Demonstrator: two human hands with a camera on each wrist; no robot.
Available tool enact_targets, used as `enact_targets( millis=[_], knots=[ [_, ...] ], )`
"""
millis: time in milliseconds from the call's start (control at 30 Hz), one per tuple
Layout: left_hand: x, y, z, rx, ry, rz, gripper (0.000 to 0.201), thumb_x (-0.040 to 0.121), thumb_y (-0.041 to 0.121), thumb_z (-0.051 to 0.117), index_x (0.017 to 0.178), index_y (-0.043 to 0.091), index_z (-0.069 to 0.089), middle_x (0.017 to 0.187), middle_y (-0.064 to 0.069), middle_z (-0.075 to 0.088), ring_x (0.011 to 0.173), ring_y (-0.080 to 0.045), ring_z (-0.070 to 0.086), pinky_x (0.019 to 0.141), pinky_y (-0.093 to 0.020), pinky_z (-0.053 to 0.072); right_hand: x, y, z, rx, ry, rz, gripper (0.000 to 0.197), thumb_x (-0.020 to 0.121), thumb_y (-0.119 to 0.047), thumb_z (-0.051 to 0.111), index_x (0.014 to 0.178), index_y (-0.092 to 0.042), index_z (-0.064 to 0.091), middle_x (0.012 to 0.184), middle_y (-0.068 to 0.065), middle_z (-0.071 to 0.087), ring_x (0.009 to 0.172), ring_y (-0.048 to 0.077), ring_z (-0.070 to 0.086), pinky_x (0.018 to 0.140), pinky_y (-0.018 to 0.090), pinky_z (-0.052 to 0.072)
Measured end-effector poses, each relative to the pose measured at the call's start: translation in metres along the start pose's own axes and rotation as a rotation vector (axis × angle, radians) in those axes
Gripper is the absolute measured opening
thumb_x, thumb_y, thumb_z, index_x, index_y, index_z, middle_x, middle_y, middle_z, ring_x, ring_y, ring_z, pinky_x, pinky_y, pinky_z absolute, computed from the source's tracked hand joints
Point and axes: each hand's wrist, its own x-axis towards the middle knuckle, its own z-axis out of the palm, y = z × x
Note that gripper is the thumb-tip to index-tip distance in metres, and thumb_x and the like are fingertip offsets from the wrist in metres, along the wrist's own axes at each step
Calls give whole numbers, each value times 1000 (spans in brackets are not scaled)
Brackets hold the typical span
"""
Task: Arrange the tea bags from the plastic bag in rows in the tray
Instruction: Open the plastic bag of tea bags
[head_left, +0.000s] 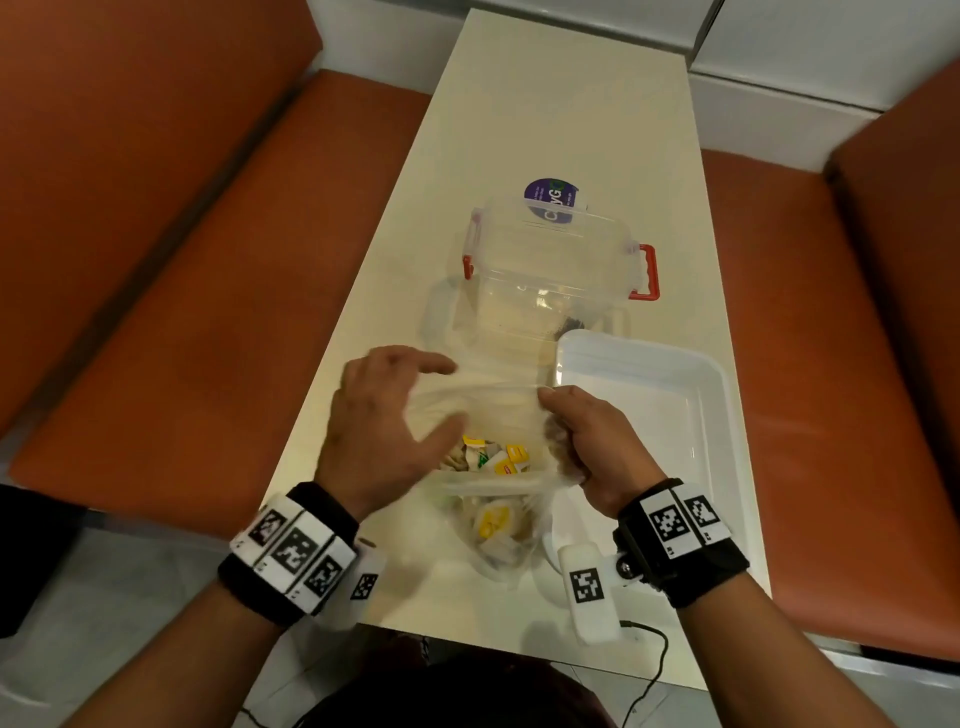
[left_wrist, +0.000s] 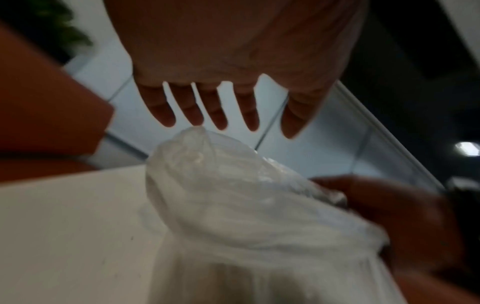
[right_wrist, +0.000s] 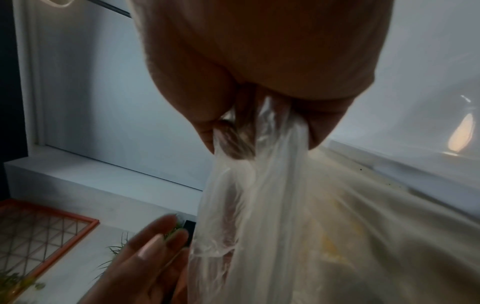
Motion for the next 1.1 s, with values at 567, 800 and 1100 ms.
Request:
enact_targets(
  millis=[567,800,1100],
  knots=[
    [25,14,22,-810,-152,-698,23,101,17,53,86,15,70,76,-1,66,63,-14,59,60,-27,47,-11,24,-22,-1068,133,-220,30,80,-26,76,94,-22,50,90,-3,56,76,18,53,58,26,34],
    [23,-5,9,-1371,-81,-1112,20,101,19,49,100,10,66,91,-8,64,77,-22,65,69,-36,58,-17,26,-35,-592,149,-63,23,83,-24,79,81,-9,61,73,2,69,56,15,66,57,30,54],
    [8,-13,11,-1472,-145,-1181,28,82,23,45,55,22,35,46,11,26,38,-7,15,45,-15,16,-4,12,-19,739,-13,276,11,99,-7,53,94,-4,62,69,8,68,59,16,70,66,32,60]
  ],
)
